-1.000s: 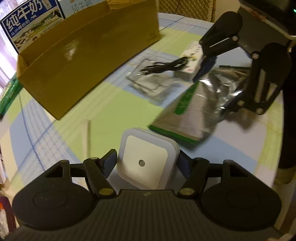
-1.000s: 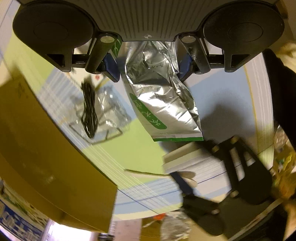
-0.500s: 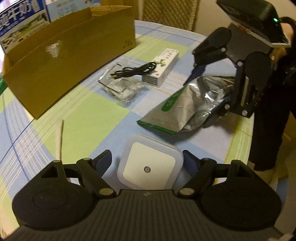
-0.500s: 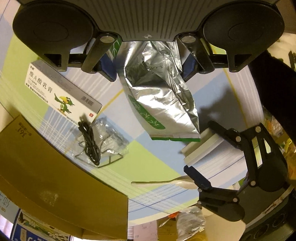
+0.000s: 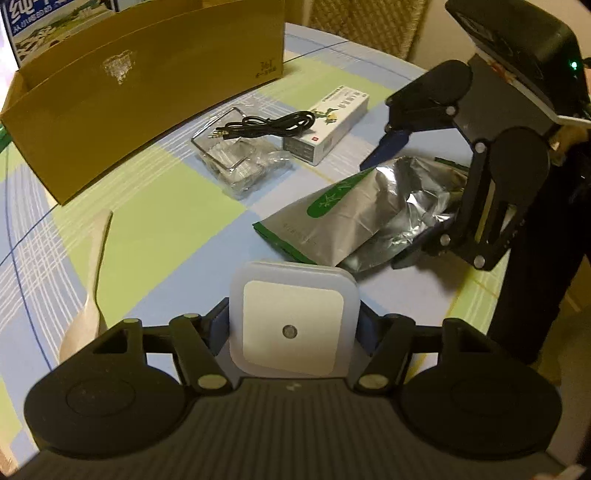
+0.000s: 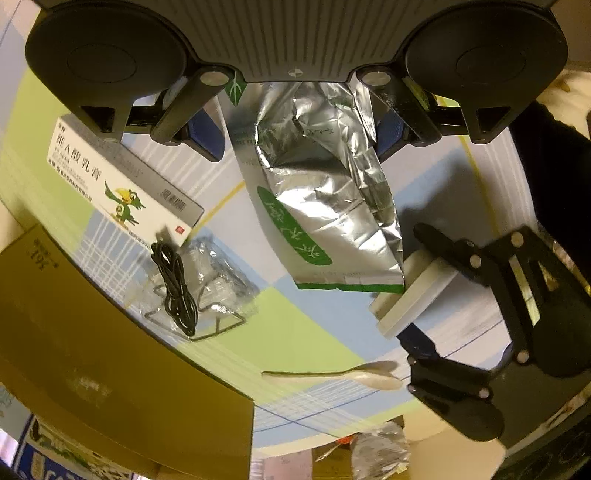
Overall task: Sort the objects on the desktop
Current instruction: 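Lift the night light with the left tool while the right tool carries the foil bag toward the box, then open the left tool over the box while the right tool drops the foil bag inside, then move both tools back to the remaining items on the table, then grasp the white plastic spoon with the left tool while the right tool grasps the black cable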
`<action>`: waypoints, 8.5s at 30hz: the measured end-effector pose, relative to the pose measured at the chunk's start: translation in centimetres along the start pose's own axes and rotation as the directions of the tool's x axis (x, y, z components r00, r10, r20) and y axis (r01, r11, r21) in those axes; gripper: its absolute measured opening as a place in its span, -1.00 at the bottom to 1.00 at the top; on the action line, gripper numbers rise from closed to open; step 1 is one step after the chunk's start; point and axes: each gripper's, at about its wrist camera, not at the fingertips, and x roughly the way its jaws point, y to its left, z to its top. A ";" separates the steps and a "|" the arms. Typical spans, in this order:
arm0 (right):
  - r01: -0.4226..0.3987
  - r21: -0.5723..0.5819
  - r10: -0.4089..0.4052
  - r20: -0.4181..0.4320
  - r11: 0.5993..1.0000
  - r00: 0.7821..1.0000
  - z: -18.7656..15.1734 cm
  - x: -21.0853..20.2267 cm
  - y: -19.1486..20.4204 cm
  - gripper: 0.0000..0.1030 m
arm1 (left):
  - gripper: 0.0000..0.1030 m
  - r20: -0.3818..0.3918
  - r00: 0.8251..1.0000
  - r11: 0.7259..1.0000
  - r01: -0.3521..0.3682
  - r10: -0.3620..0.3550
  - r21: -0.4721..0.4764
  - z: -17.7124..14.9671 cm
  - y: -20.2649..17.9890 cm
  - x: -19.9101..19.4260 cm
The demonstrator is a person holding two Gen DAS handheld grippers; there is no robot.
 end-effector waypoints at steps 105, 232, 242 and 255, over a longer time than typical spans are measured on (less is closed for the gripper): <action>0.184 0.621 -0.535 0.444 0.762 0.718 15.8 -11.6 -13.5 -0.04 | 0.18 0.297 0.833 0.850 -0.331 0.467 -0.409 19.0 12.6 -6.5; 0.143 0.387 -0.293 0.362 0.911 0.885 1.2 -6.7 -4.8 0.60 | 0.86 0.147 0.896 0.840 -0.321 0.419 -0.437 -0.2 8.0 -6.4; 0.133 0.372 -0.256 0.304 0.919 0.918 2.4 -4.2 -4.8 0.05 | 0.68 0.113 0.931 0.891 -0.291 0.348 -0.349 -1.5 8.6 -4.8; 0.103 0.391 -0.221 0.270 0.915 0.937 3.0 -3.4 -5.6 -0.29 | 0.08 0.013 0.950 0.903 -0.292 0.311 -0.315 -2.5 10.0 -2.6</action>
